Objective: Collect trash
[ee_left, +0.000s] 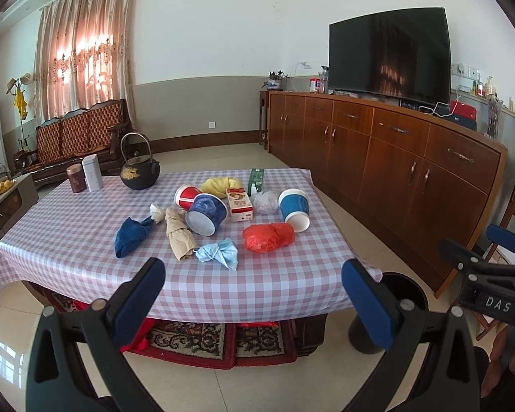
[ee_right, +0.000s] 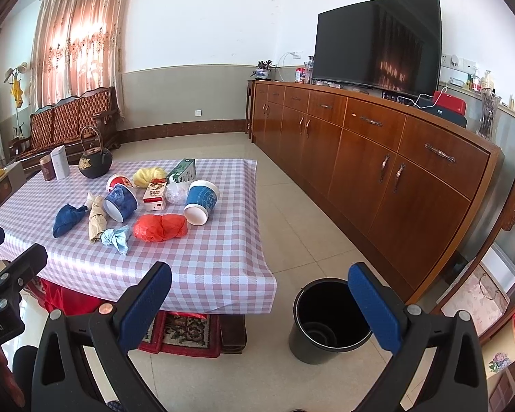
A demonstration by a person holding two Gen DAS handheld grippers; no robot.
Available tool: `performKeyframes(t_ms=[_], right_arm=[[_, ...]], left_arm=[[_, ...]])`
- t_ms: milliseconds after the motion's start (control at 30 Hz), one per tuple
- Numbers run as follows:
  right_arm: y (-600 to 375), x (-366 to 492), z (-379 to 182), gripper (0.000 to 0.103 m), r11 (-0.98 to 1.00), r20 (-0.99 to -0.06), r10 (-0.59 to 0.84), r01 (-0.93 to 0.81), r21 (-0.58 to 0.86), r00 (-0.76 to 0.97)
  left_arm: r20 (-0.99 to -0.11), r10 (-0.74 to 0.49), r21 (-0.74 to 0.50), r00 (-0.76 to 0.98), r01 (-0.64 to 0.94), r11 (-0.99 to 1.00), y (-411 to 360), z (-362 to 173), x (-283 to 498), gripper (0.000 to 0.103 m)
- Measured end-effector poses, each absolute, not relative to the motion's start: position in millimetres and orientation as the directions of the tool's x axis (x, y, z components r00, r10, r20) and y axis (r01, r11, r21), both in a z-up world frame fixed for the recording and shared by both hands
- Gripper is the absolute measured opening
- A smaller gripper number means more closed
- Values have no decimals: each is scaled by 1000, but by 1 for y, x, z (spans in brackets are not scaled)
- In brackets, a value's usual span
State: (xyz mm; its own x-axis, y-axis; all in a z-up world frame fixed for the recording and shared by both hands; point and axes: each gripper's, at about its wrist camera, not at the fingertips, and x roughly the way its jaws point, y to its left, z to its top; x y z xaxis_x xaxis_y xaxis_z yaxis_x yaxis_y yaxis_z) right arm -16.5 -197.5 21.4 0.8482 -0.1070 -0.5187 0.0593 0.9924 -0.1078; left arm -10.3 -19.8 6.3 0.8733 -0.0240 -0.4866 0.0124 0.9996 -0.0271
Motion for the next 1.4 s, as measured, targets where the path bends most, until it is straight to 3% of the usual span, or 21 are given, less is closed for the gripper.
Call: performKeyframes(t_ms=[1400], right_arm=[[-203, -19, 27, 103, 993, -516, -105, 59, -105, 850]], left_arm=[[-482, -24, -30, 876, 10, 999, -19, 5, -14, 103]])
